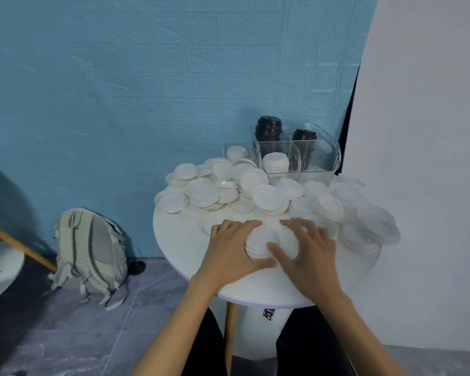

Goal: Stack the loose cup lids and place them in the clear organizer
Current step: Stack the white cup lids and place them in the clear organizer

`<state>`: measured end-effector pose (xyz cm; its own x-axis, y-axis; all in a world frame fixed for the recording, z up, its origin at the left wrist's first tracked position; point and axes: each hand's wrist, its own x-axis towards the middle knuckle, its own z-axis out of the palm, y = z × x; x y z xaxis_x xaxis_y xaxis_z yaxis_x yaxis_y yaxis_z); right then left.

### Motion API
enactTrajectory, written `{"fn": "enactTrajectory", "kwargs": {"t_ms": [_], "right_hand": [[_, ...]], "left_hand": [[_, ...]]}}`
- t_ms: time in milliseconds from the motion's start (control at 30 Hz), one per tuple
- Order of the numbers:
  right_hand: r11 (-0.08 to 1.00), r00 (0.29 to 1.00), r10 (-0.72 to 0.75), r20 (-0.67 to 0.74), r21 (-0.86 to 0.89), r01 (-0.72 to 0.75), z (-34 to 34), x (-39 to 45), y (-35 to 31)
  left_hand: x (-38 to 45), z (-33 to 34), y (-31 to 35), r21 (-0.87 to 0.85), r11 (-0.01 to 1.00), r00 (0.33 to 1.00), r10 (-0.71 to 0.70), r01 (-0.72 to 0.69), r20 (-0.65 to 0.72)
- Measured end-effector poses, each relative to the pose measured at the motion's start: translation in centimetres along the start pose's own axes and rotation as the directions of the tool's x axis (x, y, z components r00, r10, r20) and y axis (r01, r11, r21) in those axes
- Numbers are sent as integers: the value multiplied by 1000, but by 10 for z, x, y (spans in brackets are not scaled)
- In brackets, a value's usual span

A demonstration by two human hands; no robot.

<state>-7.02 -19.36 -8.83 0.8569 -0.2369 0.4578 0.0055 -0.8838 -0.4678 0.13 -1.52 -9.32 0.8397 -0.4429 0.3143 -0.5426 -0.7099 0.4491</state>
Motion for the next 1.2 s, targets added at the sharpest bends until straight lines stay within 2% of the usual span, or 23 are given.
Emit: {"fn": "enactTrajectory", "kwargs": {"t_ms": [67, 100, 233, 367, 533, 667, 1000, 1100, 1200], "right_hand": [[995, 993, 31, -112, -88, -41, -12, 8, 10], [991, 992, 54, -116, -119, -68, -18, 12, 14], [961, 983, 146, 108, -251, -115, -26, 18, 23], [950, 961, 120, 249, -309, -39, -22, 11, 17], [974, 961, 60, 270, -226, 2, -18, 12, 10], [996, 963, 0, 270, -89, 25, -15, 17, 11], [998, 992, -12, 125, 56, 5, -7, 16, 14], [993, 999, 2, 33, 114, -6, -7, 18, 14], [956, 997, 58, -57, 290, -39, -12, 22, 9]], "left_hand": [[1, -1, 1, -18, 1000, 1000, -16, 15, -10], [1, -1, 2, -21, 1000, 1000, -16, 16, -15], [-1, -3, 4, -18, 1000, 1000, -7, 7, -10], [0, -5, 5, -26, 1000, 1000, -12, 12, 1], [-2, -5, 4, -11, 1000, 1000, -27, 28, 13], [-2, -5, 3, 4, 1000, 1000, -21, 21, 17], [-2, -3, 1, 17, 1000, 999, -11, 10, 38], [-2, -3, 2, 0, 1000, 999, -17, 17, 27], [-1, -3, 5, -31, 999, 1000, -26, 26, 9]]}}
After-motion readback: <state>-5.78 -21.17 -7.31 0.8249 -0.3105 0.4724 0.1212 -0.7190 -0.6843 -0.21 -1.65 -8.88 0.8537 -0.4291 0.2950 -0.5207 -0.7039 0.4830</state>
